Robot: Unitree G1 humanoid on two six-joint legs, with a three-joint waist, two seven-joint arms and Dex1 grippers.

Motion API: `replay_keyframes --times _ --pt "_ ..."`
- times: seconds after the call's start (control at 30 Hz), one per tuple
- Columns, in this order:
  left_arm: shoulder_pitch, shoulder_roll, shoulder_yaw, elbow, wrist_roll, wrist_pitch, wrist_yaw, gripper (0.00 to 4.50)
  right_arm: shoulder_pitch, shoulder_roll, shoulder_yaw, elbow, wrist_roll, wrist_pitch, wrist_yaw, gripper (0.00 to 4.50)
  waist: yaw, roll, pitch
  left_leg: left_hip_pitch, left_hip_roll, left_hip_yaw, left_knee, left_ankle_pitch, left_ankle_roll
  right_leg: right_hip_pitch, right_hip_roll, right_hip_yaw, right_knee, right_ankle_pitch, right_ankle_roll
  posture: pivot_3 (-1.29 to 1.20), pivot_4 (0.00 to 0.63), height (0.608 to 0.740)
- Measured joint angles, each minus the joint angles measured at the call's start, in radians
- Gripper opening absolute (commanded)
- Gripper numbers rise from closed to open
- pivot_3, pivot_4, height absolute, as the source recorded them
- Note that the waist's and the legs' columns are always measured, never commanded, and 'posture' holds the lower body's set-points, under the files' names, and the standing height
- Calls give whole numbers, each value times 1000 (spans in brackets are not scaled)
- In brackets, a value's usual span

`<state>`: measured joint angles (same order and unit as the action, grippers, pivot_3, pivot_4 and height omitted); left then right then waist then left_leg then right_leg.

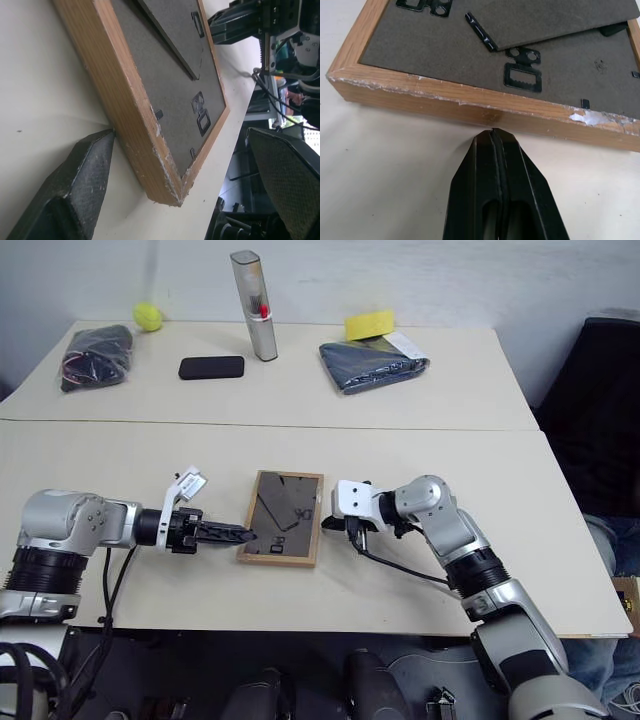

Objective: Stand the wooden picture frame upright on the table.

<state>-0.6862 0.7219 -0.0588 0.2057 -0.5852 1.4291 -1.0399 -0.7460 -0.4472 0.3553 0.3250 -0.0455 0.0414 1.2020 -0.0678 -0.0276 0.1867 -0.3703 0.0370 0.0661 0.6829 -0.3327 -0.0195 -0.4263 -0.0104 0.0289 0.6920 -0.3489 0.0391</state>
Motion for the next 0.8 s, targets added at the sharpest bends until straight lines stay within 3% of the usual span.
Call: replay_keyframes --times 0.17,0.2,0.5,0.6,0.8 --pt "-38 -86 -4 3 3 7 55 4461 -14 31 10 3 -11 1 -7 0 24 1 -1 0 -1 0 1 0 0 0 -1 0 0 0 0 0 150 740" --pt "-46 -101 -4 4 2 14 64 4280 -15 33 13 4 -16 1 -8 0 28 0 -1 0 -1 0 1 0 0 0 -1 0 0 0 0 0 150 740" --pt "-38 -95 6 12 -32 27 60 1745 0 8 7 -15 -11 9 -18 0 21 0 0 -2 -1 0 1 0 0 -2 0 0 0 0 0 0 150 740" --pt "-35 -41 31 6 -55 5 31 873 18 -46 -56 -44 45 105 -8 935 11 0 0 -2 -1 0 1 0 -1 -2 0 1 1 0 0 0 150 740" --pt "-25 0 36 -29 -53 -77 33 839 -49 -39 -196 -164 272 444 12 2780 7 1 0 -1 0 -1 0 1 -1 -3 1 2 3 0 0 0 150 740"
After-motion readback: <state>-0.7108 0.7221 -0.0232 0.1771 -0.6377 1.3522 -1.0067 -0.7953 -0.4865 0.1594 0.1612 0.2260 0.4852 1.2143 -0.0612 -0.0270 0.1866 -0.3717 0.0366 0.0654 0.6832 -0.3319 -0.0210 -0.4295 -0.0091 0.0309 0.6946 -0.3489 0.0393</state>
